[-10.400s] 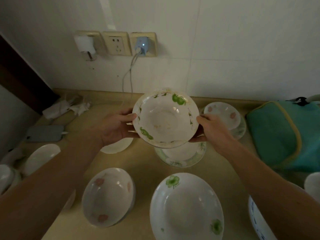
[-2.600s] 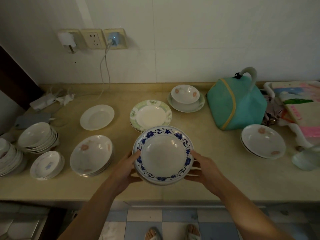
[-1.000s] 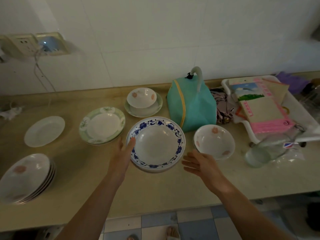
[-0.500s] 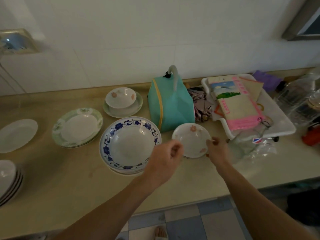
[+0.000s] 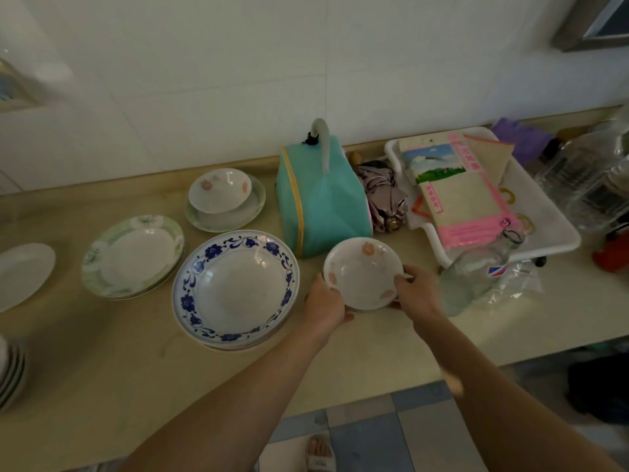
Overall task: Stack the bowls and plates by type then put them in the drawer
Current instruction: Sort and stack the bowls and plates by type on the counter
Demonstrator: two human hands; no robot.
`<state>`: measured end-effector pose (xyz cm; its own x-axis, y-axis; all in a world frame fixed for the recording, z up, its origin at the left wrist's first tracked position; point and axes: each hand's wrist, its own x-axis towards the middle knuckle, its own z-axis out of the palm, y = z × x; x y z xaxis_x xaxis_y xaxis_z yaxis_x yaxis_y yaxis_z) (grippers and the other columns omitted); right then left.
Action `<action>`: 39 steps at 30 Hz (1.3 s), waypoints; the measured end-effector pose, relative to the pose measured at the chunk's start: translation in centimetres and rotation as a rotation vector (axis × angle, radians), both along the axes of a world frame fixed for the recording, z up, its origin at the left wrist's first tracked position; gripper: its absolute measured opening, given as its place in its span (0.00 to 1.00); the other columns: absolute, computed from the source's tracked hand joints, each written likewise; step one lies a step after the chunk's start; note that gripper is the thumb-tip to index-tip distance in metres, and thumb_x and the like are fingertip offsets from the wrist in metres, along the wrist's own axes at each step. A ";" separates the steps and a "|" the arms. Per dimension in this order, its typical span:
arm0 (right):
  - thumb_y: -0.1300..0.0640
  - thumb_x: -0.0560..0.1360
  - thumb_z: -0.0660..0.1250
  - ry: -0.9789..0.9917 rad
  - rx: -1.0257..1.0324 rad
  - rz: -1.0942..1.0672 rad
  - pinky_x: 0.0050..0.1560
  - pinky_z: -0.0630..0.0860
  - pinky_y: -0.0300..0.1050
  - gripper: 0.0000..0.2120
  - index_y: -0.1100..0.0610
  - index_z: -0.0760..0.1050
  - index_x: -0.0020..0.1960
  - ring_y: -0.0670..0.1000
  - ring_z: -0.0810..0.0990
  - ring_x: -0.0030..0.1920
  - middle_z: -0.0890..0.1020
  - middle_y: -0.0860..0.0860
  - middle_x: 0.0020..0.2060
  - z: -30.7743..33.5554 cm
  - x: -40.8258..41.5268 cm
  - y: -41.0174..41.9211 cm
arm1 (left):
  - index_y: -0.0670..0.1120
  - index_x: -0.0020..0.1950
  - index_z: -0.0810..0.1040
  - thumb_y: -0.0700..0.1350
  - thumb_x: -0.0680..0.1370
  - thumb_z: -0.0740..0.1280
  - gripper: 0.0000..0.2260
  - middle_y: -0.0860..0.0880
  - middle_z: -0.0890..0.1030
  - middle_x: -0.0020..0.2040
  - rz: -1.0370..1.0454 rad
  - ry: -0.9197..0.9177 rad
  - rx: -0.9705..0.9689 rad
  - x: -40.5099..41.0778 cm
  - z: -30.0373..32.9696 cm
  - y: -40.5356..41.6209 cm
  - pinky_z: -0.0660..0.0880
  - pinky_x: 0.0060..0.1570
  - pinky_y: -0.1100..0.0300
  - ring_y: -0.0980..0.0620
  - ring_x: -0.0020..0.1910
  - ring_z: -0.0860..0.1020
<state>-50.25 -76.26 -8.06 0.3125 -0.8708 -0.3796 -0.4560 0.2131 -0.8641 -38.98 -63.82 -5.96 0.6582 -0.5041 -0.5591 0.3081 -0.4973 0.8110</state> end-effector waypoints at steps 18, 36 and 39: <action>0.61 0.79 0.63 -0.385 -0.226 0.203 0.40 0.84 0.47 0.12 0.49 0.83 0.53 0.50 0.87 0.43 0.87 0.48 0.41 12.7 7.4 6.7 | 0.54 0.63 0.70 0.41 0.76 0.67 0.17 0.51 0.79 0.62 0.092 -0.235 -0.532 8.0 12.1 10.5 0.83 0.45 0.57 0.54 0.55 0.82; 0.64 0.76 0.63 -0.118 -0.171 0.776 0.36 0.85 0.56 0.11 0.53 0.83 0.48 0.46 0.86 0.35 0.86 0.49 0.36 10.1 21.5 30.8 | 0.53 0.65 0.81 0.44 0.83 0.63 0.13 0.44 0.82 0.64 0.549 -0.012 -0.595 15.3 7.3 39.6 0.81 0.55 0.47 0.43 0.60 0.82; 0.66 0.76 0.62 -0.043 -0.087 0.776 0.37 0.86 0.49 0.16 0.57 0.82 0.59 0.49 0.87 0.37 0.86 0.51 0.41 7.8 21.8 33.0 | 0.53 0.66 0.80 0.42 0.84 0.62 0.14 0.47 0.82 0.64 0.544 0.055 -0.568 15.6 4.7 41.8 0.81 0.52 0.50 0.44 0.61 0.82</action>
<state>-28.42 -43.22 -0.22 0.8569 -0.4236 -0.2937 -0.4128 -0.2227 -0.8832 -23.36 -22.05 -1.27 0.8735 -0.3371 -0.3512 0.4360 0.2207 0.8725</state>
